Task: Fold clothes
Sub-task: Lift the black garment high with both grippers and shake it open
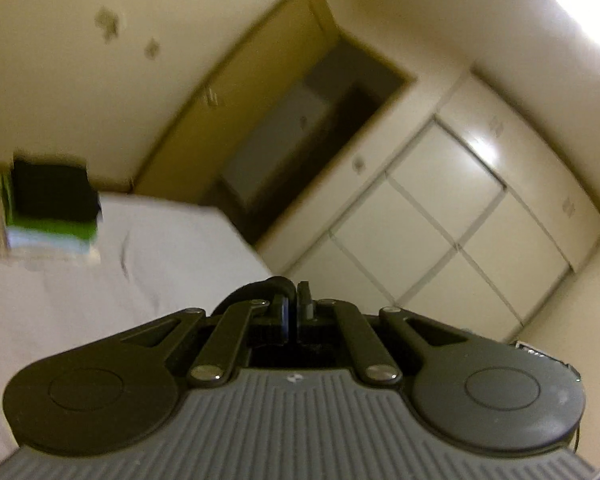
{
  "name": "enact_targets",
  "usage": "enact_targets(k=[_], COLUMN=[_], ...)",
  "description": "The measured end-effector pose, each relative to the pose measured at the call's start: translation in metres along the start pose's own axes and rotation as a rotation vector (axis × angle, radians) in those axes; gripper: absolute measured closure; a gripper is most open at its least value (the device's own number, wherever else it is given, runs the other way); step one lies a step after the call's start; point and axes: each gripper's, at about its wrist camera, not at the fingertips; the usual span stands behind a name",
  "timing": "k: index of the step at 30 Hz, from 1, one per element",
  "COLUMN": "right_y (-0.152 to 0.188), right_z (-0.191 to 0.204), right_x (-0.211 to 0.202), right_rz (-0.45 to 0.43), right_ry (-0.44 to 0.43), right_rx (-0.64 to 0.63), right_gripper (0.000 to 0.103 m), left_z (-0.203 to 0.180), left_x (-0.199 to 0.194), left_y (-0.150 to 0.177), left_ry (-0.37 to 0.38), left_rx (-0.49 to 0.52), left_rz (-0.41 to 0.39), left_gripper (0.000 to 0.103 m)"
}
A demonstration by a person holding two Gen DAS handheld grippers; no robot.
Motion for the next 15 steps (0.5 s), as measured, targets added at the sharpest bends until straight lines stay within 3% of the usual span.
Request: enact_targets(k=[3, 8, 12, 15], right_y=[-0.038, -0.093, -0.121, -0.123], right_z=[0.072, 0.192, 0.252, 0.251], right_x=[0.051, 0.059, 0.025, -0.009], right_rz=[-0.033, -0.154, -0.229, -0.246], right_ry=[-0.106, -0.326, -0.457, -0.480], right_rx=[-0.115, -0.275, -0.335, -0.342], right_gripper=[0.090, 0.090, 0.090, 0.090], left_z=[-0.031, -0.138, -0.211, -0.237], left_x=[-0.021, -0.101, -0.155, -0.180], left_y=[-0.064, -0.143, -0.144, -0.101], left_ry=[-0.007, -0.003, -0.019, -0.037], left_rx=[0.082, 0.287, 0.395, 0.441], left_rz=[-0.135, -0.392, -0.521, -0.519], left_gripper=[0.102, 0.102, 0.102, 0.102])
Point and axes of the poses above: each gripper's, at about its wrist camera, not at the fingertips, and x roughly the way its jaws point, z to its left, y to its underside, and after that the axes turned 2 degrees about x, right-handed
